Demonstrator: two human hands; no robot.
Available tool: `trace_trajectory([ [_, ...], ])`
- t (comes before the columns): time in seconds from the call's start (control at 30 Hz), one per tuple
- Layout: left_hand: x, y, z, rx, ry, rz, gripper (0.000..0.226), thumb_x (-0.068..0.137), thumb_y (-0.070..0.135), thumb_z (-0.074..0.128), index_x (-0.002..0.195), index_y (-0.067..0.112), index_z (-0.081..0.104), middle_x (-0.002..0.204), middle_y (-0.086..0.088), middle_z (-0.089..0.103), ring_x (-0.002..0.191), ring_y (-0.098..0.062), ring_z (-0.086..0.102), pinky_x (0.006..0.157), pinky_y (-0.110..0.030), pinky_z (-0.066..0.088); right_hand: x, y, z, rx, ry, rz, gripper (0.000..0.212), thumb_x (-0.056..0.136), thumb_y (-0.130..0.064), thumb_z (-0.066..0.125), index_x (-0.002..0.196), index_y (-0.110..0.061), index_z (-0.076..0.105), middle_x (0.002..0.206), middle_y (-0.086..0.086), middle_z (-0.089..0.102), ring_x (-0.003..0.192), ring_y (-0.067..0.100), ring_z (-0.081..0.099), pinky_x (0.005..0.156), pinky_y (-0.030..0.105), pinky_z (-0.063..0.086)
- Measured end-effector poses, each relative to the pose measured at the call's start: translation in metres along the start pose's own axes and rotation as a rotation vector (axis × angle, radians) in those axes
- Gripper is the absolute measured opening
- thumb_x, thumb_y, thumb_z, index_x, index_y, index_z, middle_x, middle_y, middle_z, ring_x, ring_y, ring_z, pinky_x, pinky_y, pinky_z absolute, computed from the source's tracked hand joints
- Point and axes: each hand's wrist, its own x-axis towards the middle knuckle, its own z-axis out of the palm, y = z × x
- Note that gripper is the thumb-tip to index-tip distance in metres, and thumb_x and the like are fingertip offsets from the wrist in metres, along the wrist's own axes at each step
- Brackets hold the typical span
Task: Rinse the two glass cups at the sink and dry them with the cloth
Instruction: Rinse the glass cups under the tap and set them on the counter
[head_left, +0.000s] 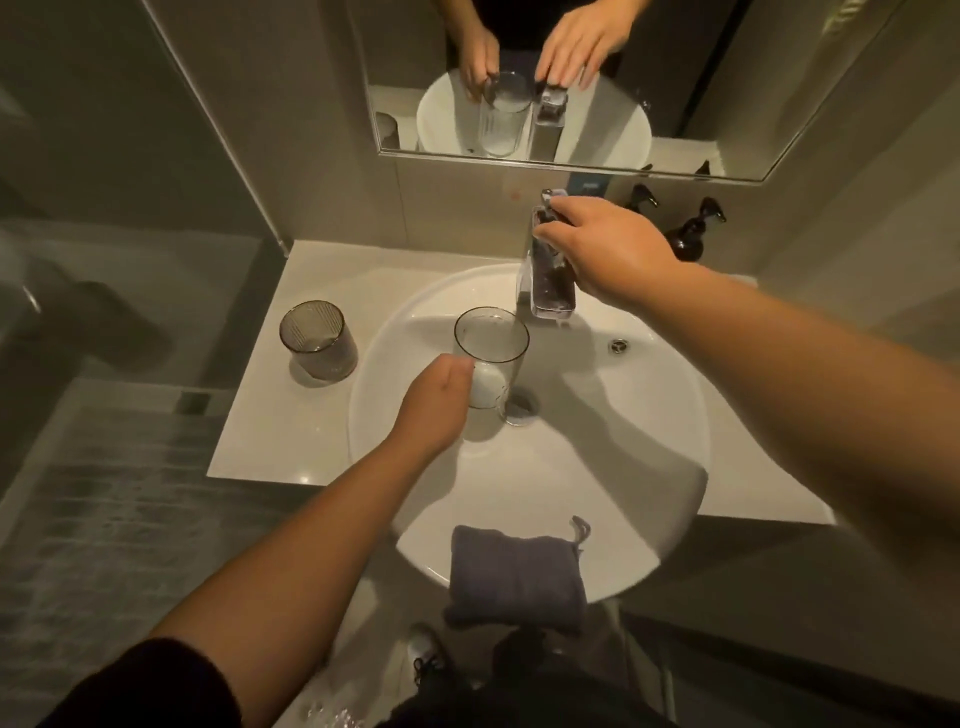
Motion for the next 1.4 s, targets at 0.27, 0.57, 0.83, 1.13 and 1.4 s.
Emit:
trace_trajectory([
  [0.27,0.007,0.005,0.033,-0.046,-0.068,-0.038,0.037,0.089,0.038,0.035,0.080,0.006,0.053,0.079,-0.001,0.055,0.074,-0.018,0.049,0.069,-0.034,0.040,0.022,0.015,-0.008,0.102,-0.019,0.102,0.046,0.083,0.001,0.055,0.124,-0.018,0.063,0.123,0.014,0.062,0.103,0.039,0.061,0.076,0.041,0.053],
  [0.57,0.013,0.004,0.048,-0.081,-0.089,-0.062,0.026,0.082,0.036,0.039,0.065,0.022,0.054,0.064,0.014,0.058,0.068,-0.011,0.051,0.068,-0.032,0.041,0.045,0.024,-0.018,0.150,-0.079,0.145,0.042,0.085,-0.006,0.059,0.120,-0.028,0.066,0.108,0.016,0.070,0.089,0.041,0.062,0.061,0.035,0.043],
  [0.83,0.015,-0.003,0.051,-0.099,-0.065,-0.051,0.026,0.079,0.038,0.040,0.063,0.024,0.053,0.067,0.010,0.059,0.068,-0.011,0.052,0.068,-0.033,0.041,0.025,0.026,-0.006,0.580,-0.020,0.241,0.065,0.083,-0.006,0.054,0.143,-0.029,0.043,0.144,0.004,0.049,0.126,0.026,0.049,0.101,0.040,0.043],
  [1.13,0.016,-0.003,0.044,-0.123,-0.057,-0.055,0.026,0.079,0.036,0.039,0.058,0.026,0.050,0.065,0.009,0.055,0.070,-0.015,0.050,0.068,-0.034,0.039,-0.101,-0.012,0.086,1.203,-0.196,0.634,0.073,0.087,-0.007,0.057,0.151,-0.022,0.025,0.156,0.001,0.027,0.141,0.017,0.029,0.108,0.028,0.029],
  [1.4,0.012,0.002,0.049,-0.147,-0.080,-0.039,0.026,0.079,0.032,0.039,0.062,0.016,0.050,0.067,0.000,0.053,0.068,-0.017,0.047,0.068,-0.036,0.036,-0.098,-0.038,0.106,1.364,-0.401,0.393,0.102,0.071,-0.033,0.083,0.151,-0.035,0.020,0.154,-0.013,0.033,0.140,0.008,0.031,0.113,0.033,0.027],
])
